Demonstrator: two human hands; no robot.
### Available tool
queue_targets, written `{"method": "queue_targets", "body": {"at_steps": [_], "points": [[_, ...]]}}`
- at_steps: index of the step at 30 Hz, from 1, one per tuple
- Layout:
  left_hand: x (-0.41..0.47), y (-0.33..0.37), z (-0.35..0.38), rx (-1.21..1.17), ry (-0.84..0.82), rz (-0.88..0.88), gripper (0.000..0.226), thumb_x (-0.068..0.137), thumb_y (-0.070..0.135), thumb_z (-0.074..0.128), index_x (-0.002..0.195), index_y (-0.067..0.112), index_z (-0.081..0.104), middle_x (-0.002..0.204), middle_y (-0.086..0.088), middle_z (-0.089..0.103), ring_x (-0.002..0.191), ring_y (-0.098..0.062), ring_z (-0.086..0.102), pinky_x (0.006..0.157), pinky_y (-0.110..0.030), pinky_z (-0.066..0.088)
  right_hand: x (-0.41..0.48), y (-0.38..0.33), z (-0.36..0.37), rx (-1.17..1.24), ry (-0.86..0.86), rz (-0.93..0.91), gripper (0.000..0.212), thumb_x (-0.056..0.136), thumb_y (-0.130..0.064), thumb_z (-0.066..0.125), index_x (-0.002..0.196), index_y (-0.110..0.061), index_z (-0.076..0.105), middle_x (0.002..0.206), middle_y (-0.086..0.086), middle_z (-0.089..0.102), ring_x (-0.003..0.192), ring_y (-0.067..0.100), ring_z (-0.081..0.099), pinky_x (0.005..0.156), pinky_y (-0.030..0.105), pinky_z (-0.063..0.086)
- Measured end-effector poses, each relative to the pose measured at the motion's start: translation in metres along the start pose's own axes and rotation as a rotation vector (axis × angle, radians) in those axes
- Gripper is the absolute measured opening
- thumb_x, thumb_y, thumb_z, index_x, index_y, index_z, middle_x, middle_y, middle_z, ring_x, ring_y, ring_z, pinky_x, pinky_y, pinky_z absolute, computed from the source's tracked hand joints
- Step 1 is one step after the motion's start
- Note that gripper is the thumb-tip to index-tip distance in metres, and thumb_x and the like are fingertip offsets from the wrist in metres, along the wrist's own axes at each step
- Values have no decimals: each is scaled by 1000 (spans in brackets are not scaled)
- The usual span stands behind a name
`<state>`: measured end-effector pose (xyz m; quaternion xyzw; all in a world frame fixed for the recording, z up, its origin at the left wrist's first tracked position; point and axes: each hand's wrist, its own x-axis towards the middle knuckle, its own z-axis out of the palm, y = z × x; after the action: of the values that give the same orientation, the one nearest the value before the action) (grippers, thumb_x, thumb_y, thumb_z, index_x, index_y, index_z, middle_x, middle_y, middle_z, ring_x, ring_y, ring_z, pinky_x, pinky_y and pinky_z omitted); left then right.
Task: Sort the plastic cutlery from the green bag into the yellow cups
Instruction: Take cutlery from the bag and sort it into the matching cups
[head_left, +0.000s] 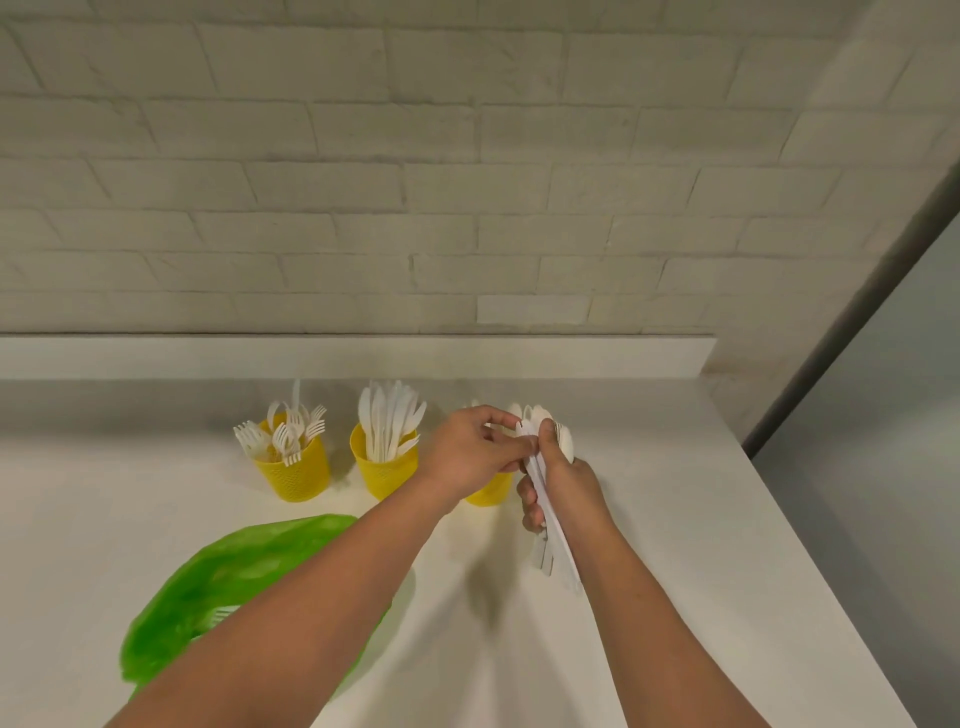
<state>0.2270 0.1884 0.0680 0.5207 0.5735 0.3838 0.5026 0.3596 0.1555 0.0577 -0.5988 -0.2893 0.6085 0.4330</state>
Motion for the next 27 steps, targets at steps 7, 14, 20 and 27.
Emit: {"method": "queue_targets", "body": {"at_steps": [7,14,20,27], "points": [[7,7,2,115,32,-80,32,71,23,86,96,10,70,71,-3,77,63,-14,73,85,-39,64,-1,-11,-1,-119,-71,22,86,91,-77,45,99,3,73,58,12,58,38,22,45,43,24,37],[22,1,-3,-102,7,-184,22,75,4,83,88,7,66,74,-12,66,71,-26,62,83,-37,59,1,-13,-6,-50,-116,18,65,101,-57,49,94,3,73,71,19,68,41,21,53,40,23,42],[29,4,-12,-284,-113,-223,12,83,0,79,92,1,72,86,-16,68,72,-22,61,72,-24,58,1,-21,-11,-4,-172,43,51,101,-46,57,105,2,72,79,17,71,46,19,51,43,25,43],[31,5,-20,-356,-63,-68,12,86,-4,75,97,-1,73,90,-20,72,84,-29,70,91,-41,59,0,-10,-20,76,-229,15,37,92,-37,71,96,0,69,75,12,65,46,15,46,42,25,39]]}}
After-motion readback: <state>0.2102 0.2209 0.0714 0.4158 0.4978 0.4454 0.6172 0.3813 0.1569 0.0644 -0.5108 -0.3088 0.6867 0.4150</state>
